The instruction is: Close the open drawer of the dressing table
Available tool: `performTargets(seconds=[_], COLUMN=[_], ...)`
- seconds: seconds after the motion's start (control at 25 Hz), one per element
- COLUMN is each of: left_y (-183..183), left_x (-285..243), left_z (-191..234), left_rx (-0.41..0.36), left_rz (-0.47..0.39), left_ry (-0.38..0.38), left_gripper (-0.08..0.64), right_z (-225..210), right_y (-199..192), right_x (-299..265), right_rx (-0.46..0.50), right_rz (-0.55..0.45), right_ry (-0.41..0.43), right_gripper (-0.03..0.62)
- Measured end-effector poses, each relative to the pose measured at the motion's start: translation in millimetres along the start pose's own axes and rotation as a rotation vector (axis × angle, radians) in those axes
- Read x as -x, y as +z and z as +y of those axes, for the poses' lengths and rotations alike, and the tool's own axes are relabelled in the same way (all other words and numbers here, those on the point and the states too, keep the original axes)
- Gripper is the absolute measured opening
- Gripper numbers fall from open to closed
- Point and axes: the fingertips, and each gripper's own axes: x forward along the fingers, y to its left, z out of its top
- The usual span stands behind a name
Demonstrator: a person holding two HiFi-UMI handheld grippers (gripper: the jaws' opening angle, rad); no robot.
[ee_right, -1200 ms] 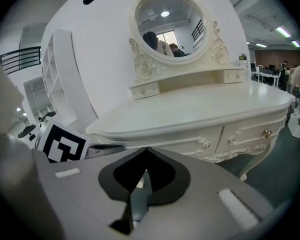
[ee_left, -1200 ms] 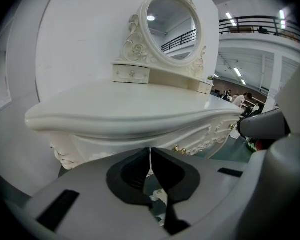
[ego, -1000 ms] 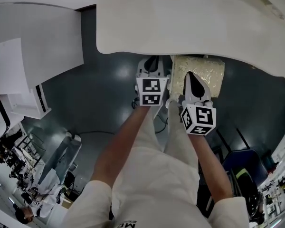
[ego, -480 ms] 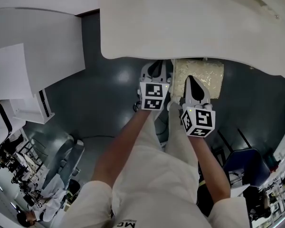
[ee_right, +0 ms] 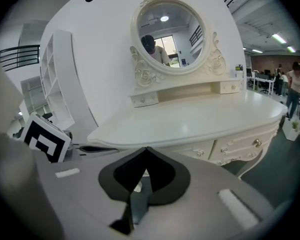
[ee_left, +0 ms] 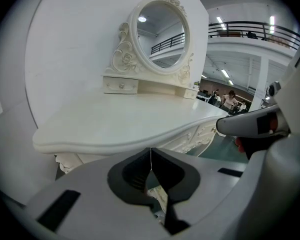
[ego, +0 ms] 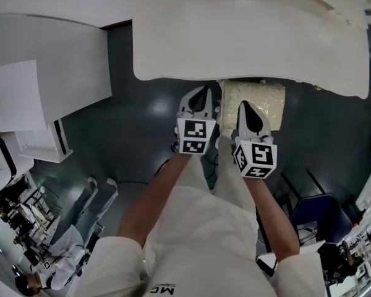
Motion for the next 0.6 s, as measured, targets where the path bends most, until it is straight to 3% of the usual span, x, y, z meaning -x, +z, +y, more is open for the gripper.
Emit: performTargets(seconds=[0.4, 0.6], left_y=[25, 37], left_x=[40, 62], left_z=[-19, -40], left_rx=[0.045, 0.044], left_rz=[-0.036, -0.049], left_ry=[0.039, 0.02], left_gripper=[0.011, 0.011], right_z=[7, 10], right_y=[17, 21], right_x=[36, 55], right_rx=[0.033, 0.055], right_rz=[-0.022, -0.029], right_ry=[0.045, 0.078], right_gripper=[0.0, 0.0])
